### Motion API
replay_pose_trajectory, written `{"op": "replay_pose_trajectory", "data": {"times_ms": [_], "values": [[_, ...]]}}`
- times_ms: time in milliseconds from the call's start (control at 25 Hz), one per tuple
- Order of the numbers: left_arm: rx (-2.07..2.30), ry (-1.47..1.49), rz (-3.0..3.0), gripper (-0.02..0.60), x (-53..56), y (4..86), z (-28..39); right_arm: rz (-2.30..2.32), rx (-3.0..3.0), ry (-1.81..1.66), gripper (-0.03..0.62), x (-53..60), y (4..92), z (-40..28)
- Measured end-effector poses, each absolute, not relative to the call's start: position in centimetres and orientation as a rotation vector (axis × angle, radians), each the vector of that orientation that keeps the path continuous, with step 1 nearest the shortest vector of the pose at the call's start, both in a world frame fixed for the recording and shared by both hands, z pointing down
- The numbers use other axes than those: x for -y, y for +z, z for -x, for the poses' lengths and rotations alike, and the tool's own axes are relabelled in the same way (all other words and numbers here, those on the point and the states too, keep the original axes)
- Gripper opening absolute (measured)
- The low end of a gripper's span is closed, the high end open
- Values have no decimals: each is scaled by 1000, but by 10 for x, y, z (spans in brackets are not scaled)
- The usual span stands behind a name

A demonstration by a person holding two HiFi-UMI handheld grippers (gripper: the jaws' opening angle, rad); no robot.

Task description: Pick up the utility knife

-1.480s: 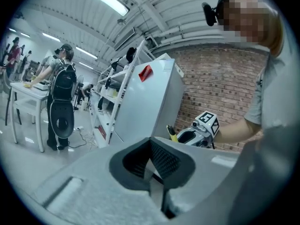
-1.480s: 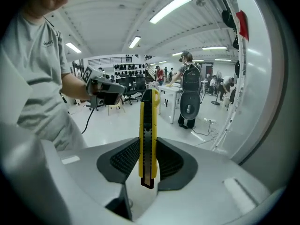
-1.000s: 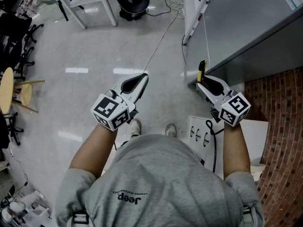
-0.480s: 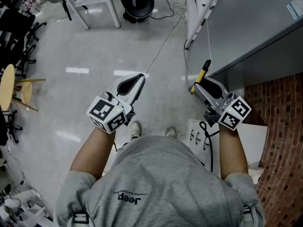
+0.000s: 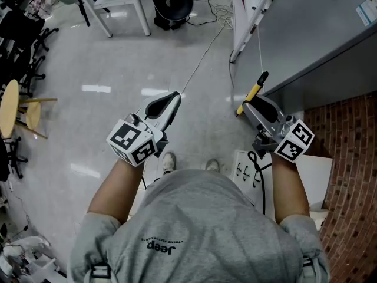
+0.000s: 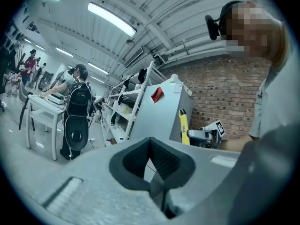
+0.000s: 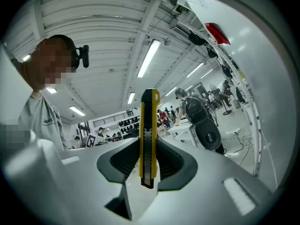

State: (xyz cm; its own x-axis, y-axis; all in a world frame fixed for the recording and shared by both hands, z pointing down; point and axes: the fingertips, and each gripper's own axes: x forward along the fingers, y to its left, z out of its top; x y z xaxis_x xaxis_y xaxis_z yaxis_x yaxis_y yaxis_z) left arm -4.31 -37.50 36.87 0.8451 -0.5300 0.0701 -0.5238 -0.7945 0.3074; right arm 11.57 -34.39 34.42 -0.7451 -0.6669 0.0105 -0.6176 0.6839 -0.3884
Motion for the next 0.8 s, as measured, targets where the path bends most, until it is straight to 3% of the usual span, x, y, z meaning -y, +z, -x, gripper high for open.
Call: {"op": "replay_pose_trajectory", "data": {"times_ms": [800], "values": [[784,-31,-2712,-2,374,366,45,1081,-2767,-556,126,343,345,-118]]}}
